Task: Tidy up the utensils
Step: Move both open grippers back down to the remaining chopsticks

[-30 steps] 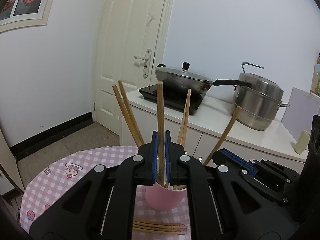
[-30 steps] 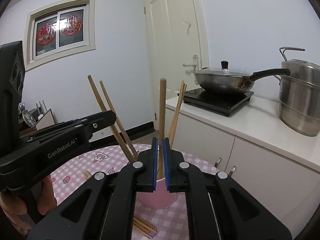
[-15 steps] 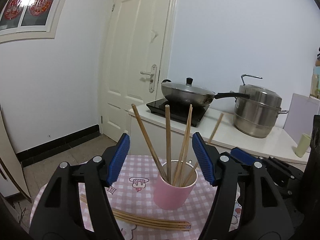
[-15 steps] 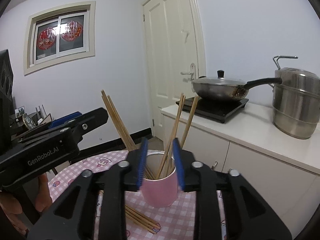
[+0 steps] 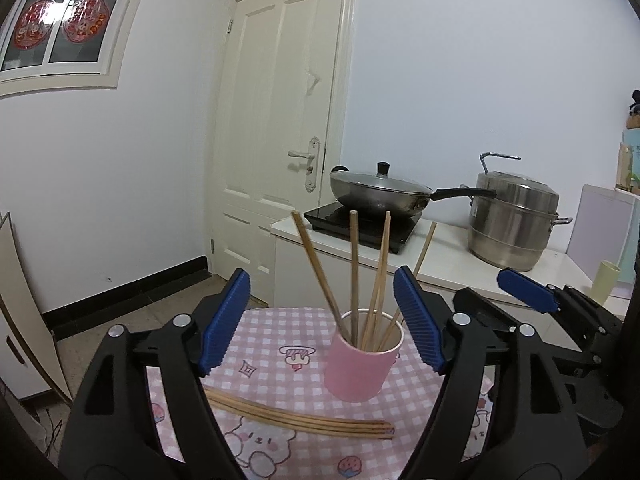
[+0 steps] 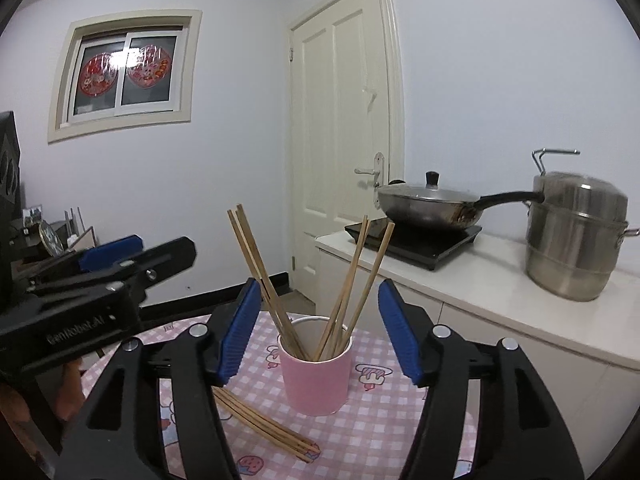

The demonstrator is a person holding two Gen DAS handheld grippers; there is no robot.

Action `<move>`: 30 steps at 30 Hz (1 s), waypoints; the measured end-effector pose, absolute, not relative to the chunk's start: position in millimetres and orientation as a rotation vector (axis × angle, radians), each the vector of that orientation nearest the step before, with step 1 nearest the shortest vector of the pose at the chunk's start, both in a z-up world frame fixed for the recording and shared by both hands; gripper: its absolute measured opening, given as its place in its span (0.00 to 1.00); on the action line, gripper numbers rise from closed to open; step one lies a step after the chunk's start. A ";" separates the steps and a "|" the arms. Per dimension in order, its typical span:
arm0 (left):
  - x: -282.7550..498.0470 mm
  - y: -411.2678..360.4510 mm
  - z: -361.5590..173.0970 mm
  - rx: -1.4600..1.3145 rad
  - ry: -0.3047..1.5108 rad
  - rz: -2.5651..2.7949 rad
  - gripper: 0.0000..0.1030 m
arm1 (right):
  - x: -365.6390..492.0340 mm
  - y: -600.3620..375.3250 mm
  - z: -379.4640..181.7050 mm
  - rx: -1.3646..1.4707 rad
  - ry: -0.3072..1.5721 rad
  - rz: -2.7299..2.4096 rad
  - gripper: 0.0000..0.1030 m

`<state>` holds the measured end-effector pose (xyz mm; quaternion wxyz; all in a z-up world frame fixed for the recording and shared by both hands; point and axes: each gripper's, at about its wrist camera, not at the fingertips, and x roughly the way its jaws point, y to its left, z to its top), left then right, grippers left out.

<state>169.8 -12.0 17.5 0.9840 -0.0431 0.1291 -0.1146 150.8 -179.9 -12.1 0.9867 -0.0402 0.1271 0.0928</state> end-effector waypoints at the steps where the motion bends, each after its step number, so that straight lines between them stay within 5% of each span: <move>1: 167.9 -8.5 17.3 -0.087 0.260 -0.225 0.74 | 149.1 -178.3 -12.3 -0.088 0.252 0.182 0.58; 10: 161.7 26.1 -2.3 -0.087 0.306 -0.173 0.81 | 136.7 -166.7 -27.7 -0.133 0.214 0.140 0.77; 30: 253.6 78.4 -131.9 -0.267 0.912 -0.011 0.81 | 157.3 -172.7 -90.6 -0.088 0.361 0.189 0.80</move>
